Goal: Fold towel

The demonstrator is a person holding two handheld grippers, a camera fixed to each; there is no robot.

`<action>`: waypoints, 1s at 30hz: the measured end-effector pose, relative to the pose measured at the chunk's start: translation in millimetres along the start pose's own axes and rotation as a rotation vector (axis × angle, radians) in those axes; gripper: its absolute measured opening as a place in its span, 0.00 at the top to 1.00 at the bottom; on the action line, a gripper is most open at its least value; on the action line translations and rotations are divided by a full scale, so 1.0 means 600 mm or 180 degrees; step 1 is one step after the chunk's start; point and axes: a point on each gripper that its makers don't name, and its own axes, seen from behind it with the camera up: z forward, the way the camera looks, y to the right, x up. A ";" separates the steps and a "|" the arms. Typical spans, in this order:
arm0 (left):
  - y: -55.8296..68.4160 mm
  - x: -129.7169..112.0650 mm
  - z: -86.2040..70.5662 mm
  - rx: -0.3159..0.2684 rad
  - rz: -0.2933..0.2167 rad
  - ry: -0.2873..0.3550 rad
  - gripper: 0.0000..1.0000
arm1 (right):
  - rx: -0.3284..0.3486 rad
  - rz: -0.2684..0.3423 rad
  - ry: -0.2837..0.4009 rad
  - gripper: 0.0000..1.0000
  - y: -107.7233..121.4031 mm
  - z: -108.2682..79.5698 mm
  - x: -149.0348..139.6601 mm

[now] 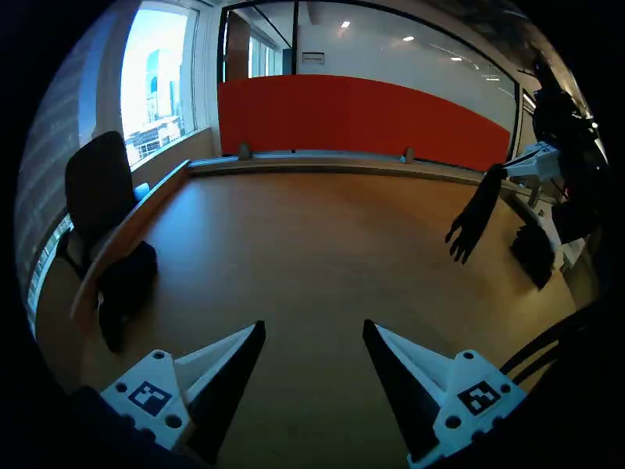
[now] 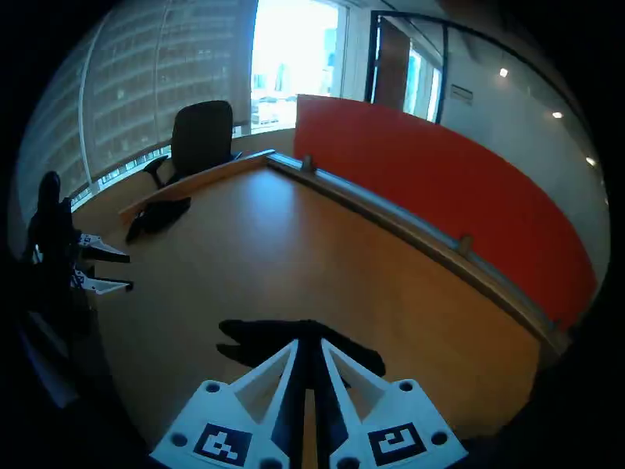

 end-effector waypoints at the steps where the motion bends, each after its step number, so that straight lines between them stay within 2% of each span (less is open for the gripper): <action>1: 0.001 0.001 0.001 -0.0002 -0.0002 0.0001 0.07 | -0.0014 0.0004 -0.0006 0.95 0.008 -0.006 -0.002; 9: 0.008 0.013 0.004 -0.0005 -0.0019 0.0014 0.07 | -0.0152 0.0020 -0.0073 0.95 0.081 -0.050 -0.022; 30: 0.019 0.030 0.007 0.0005 0.0017 -0.0004 0.07 | -0.0445 0.0241 -0.0220 0.95 0.246 -0.147 -0.094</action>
